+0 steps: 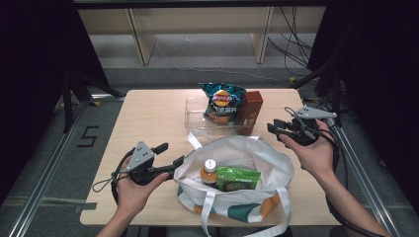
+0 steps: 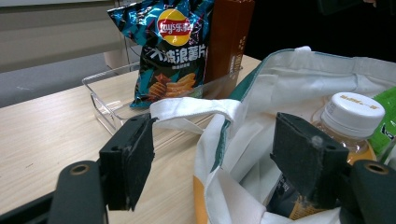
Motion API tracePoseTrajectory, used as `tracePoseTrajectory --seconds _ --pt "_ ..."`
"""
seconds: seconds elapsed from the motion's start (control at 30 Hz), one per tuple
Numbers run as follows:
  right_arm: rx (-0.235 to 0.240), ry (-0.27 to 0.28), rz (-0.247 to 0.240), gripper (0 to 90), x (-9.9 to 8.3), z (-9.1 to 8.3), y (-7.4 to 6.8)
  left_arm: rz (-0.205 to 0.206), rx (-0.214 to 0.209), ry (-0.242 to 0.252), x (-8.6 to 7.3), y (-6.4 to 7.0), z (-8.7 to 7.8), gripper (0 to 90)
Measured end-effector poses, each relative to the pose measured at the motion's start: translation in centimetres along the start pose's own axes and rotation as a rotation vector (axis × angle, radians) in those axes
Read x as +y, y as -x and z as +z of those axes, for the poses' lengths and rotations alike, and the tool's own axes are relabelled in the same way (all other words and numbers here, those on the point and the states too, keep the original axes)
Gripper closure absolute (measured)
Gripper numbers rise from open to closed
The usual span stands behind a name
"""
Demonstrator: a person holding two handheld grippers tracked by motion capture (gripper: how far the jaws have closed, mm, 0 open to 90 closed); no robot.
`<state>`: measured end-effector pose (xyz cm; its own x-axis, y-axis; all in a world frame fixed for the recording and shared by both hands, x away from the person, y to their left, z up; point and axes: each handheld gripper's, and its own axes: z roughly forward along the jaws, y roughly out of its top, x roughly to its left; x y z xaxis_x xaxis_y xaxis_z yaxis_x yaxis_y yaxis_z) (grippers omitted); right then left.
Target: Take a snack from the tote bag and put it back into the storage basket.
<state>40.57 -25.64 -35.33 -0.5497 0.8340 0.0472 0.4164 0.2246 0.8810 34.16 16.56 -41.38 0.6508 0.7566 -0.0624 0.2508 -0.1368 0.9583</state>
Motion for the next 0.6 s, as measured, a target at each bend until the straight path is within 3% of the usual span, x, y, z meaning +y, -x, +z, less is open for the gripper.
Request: tracePoseTrajectory --seconds 0.03,0.1,0.17,0.2,0.23,0.33,0.4,0.43,0.47,0.6 --pt "0.011 -0.008 0.011 66.9 0.0 -0.2 -0.2 -0.001 -0.006 0.004 0.0 -0.1 0.1 29.1" --pt "0.042 -0.009 -0.028 66.4 0.0 -0.4 -0.1 0.003 -0.001 -0.003 0.1 0.0 0.1 29.1" --pt "0.056 -0.021 0.002 65.3 0.0 -0.8 -0.5 0.005 -0.002 -0.003 0.2 0.0 0.2 29.1" --pt "0.048 -0.001 -0.044 64.5 -0.1 -0.7 -0.3 0.007 -0.005 0.000 0.2 0.1 0.2 29.0" --pt "0.055 -0.025 -0.010 64.0 -0.2 -0.9 -0.6 0.012 -0.009 0.002 0.2 0.0 0.2 29.0" --pt "0.055 -0.020 -0.049 62.5 -0.7 -1.1 -0.5 0.012 -0.008 0.000 0.1 0.0 0.1 29.0" --pt "0.065 -0.014 -0.006 61.5 -1.2 -1.1 -0.9 0.008 -0.008 0.000 0.1 0.0 0.0 29.0" --pt "0.070 -0.027 -0.037 60.7 -1.3 -1.3 -0.7 0.007 -0.011 0.002 0.0 0.0 0.0 29.0" --pt "0.074 -0.028 -0.008 59.8 -1.5 -1.3 -1.1 0.007 -0.014 0.001 0.0 0.0 0.0 29.0" --pt "0.109 -0.043 -0.037 58.7 -2.1 -1.8 -1.5 0.010 -0.017 0.002 0.0 0.1 0.0 29.0"
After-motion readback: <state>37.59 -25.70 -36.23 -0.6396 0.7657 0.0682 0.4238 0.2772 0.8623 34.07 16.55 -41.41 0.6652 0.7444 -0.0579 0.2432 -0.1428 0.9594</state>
